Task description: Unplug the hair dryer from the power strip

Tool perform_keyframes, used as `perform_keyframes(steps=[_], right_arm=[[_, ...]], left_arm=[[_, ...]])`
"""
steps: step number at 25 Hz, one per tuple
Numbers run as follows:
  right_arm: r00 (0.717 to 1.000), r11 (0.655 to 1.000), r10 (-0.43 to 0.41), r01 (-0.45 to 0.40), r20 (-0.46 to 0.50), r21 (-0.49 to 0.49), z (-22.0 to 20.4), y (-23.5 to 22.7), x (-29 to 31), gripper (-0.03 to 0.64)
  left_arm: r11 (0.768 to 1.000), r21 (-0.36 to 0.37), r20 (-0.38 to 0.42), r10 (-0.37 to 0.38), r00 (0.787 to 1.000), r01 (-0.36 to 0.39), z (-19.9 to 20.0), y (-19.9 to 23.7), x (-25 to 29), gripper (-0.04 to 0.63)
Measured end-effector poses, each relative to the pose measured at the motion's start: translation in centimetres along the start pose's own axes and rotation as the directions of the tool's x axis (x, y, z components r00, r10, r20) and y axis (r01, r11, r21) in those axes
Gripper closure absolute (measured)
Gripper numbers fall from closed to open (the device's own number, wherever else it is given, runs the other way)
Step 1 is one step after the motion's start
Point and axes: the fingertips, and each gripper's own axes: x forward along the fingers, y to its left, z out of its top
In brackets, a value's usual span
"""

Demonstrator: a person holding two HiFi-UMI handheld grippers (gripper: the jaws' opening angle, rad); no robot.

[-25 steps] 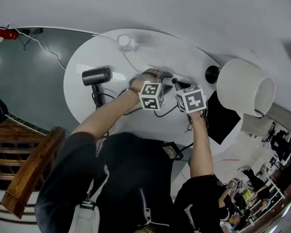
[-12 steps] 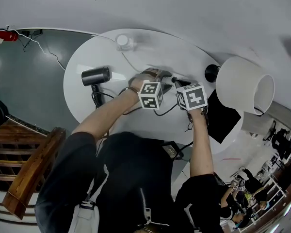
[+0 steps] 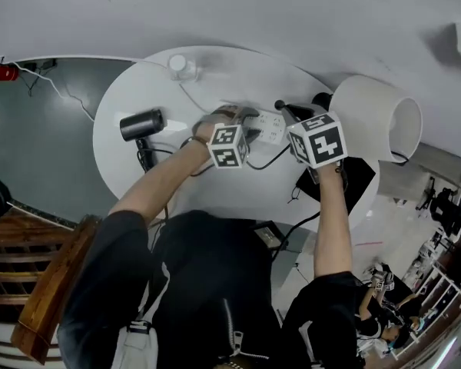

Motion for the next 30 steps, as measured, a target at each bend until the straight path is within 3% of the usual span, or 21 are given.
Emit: perform_keyframes(steps=[17, 23, 26, 30], right_arm=[[0.996, 0.991, 0.032, -0.042, 0.084, 0.129, -4.8, 3.3, 1.2, 0.588], [0.992, 0.982, -0.011, -0.014, 0.126, 0.189, -6.3, 4.2, 0.8, 0.588], [0.987, 0.976, -0.034, -0.001, 0.156, 0.217, -6.8, 4.6, 0.2, 0.588], [0.974, 0.968, -0.082, 0.028, 0.209, 0.249, -7.5, 5.9, -1.4, 0.588]], left_arm=[[1.0, -0.017, 0.0, 0.018, 1.0, -0.018, 0.1, 0.5, 0.1, 0.4], [0.999, -0.017, -0.005, 0.044, 0.999, -0.044, 0.3, 0.8, -0.5, 0.4], [0.996, 0.028, 0.034, 0.079, 0.996, -0.08, 1.1, 0.5, -2.0, 0.402], [0.992, 0.006, 0.079, 0.121, 0.989, -0.122, 2.0, -0.7, -4.8, 0.437]])
